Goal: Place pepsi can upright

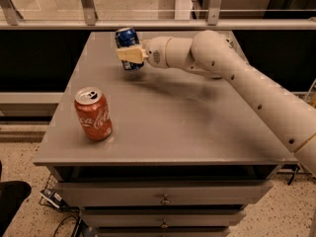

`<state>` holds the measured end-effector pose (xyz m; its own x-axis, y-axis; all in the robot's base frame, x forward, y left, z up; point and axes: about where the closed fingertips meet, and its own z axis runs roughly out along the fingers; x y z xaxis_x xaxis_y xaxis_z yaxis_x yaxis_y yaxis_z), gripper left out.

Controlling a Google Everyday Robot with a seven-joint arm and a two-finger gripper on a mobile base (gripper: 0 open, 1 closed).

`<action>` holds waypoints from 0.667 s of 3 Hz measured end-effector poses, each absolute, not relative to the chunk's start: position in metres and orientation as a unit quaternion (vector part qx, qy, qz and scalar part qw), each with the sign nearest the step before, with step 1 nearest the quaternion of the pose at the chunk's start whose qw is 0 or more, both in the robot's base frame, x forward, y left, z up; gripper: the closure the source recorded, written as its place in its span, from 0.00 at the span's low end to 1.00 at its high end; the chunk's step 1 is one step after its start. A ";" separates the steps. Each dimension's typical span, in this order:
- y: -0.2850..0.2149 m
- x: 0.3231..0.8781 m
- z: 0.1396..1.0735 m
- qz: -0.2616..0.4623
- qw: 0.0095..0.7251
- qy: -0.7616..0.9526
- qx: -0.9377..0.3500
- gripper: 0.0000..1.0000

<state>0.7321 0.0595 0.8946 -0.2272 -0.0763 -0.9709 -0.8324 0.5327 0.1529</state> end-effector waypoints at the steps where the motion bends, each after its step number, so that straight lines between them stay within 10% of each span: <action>1: 0.063 0.723 0.884 0.370 0.538 0.684 -0.327 1.00; 2: 0.064 0.709 0.870 0.365 0.568 0.660 -0.330 1.00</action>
Offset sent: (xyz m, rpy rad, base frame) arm -0.0466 0.0019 -0.0353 0.0940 -0.2328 -0.0113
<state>0.7088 0.0637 0.8696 -0.1377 -0.0216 -0.9902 -0.8502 0.5154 0.1070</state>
